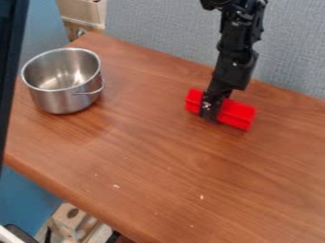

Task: Put the red object in the metal pot

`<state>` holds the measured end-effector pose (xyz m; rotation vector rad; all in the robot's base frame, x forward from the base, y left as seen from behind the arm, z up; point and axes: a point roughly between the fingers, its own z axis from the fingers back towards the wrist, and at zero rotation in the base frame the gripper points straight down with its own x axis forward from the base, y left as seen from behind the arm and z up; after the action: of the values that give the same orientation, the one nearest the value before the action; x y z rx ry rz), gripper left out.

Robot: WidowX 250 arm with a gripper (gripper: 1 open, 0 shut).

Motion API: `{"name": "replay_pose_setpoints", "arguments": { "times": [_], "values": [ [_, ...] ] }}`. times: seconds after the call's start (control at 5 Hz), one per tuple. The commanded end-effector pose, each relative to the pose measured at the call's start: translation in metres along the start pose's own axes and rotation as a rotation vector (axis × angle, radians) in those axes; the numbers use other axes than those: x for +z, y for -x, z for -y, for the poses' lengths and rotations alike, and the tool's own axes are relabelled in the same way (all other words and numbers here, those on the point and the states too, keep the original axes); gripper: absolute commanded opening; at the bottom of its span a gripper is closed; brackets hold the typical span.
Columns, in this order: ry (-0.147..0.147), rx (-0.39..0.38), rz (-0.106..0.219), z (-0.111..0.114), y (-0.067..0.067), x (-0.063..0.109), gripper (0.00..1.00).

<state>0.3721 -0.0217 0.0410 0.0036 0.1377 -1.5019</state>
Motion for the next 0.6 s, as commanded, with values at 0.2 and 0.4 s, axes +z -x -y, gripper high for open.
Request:
{"name": "replay_pose_setpoints", "arguments": {
  "times": [0.2,0.4],
  "values": [
    [-0.094,0.096,0.015,0.002,0.022,0.057,0.0],
    [-0.099,0.174,0.007,0.01,0.036,0.071,0.0]
  ]
}}
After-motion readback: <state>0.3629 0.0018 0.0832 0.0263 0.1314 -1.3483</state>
